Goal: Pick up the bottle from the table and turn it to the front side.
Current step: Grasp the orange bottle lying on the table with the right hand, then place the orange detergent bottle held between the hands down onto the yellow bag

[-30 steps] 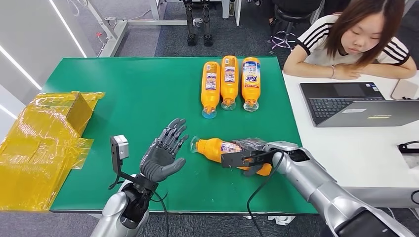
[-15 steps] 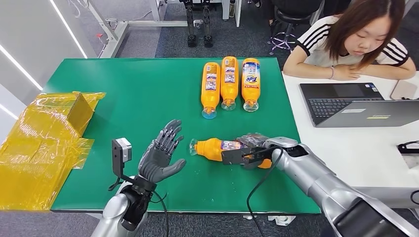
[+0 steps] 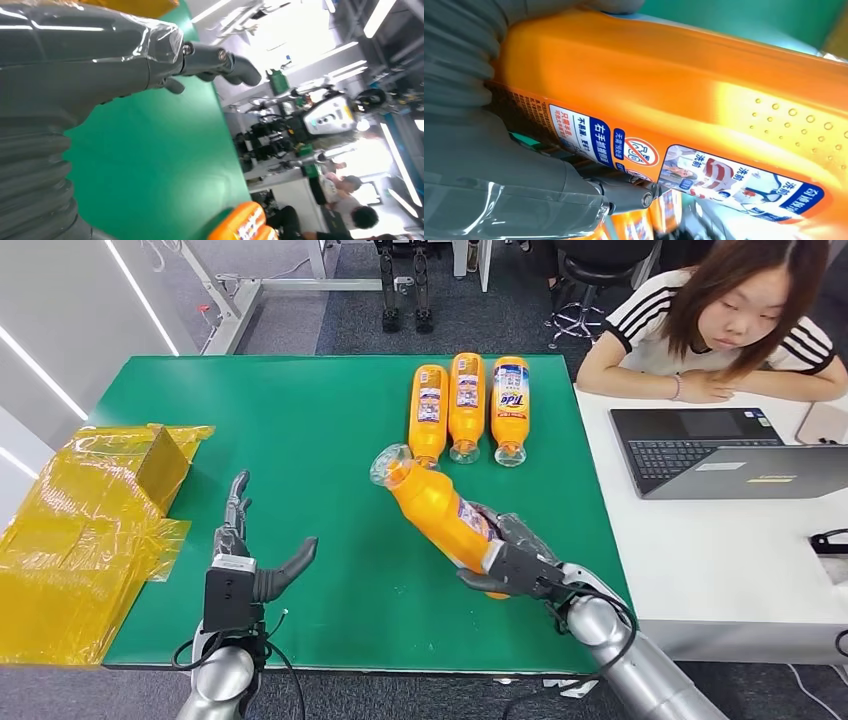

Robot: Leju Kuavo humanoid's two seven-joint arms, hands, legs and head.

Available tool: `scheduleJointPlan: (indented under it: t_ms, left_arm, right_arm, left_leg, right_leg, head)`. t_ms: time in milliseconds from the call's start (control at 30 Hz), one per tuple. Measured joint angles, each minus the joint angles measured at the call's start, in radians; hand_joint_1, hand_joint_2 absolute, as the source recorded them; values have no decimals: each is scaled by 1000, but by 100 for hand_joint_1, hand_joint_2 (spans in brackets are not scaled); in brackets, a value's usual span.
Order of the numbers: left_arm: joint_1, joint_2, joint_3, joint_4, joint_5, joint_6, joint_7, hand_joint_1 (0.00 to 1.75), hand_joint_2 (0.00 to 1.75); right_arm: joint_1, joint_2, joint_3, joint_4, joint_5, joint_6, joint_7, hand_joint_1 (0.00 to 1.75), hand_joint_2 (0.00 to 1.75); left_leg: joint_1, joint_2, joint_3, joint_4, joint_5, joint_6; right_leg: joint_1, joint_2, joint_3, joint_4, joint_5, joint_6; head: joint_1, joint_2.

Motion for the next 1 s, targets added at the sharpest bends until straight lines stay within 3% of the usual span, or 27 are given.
scheduleJointPlan:
  t_ms: [100, 233, 400, 500, 733, 1000]
  left_arm:
    - [-1, -1, 20, 5, 42, -45, 0, 0, 175]
    - [-7, -11, 26, 15, 173, -223, 13, 0, 175]
    - [-86, -46, 9, 76, 416, -507, 67, 0, 175]
    - [-166, -63, 0, 117, 534, -613, 110, 0, 175]
    - [-337, -93, -14, 175, 609, -644, 176, 0, 175]
    - [-439, -79, 2, 196, 562, -609, 190, 0, 175]
  right_arm:
    - [87, 4, -70, -98, 4, -24, -38, 175, 175]
    - [149, 35, -128, -170, -18, -26, -92, 175, 175]
    - [94, 118, -127, -149, -82, -26, -185, 175, 175]
    - [24, 189, -101, -126, -118, -17, -190, 175, 175]
    - [-106, 328, 3, -106, -143, -26, -116, 175, 175]
    - [-156, 356, 54, -92, -98, -53, -81, 175, 175]
  left_leg:
    - [0, 0, -1, 0, 0, 0]
    - [0, 1, -1, 0, 0, 1]
    - [0, 3, -1, 0, 1, 0]
    - [0, 3, -1, 0, 3, -3]
    - [0, 3, -1, 0, 4, -4]
    - [0, 3, -2, 0, 4, -4]
  right_leg:
    - [0, 0, 0, 0, 0, 0]
    - [0, 1, -1, 0, 0, 0]
    - [0, 2, -1, 1, 3, -1]
    - [0, 3, -2, 2, 4, -3]
    - [0, 3, -4, 4, 5, -3]
    - [0, 3, -5, 3, 5, -3]
  head:
    - [0, 0]
    - [0, 0]
    - [0, 0]
    - [0, 0]
    - [0, 0]
    - [0, 0]
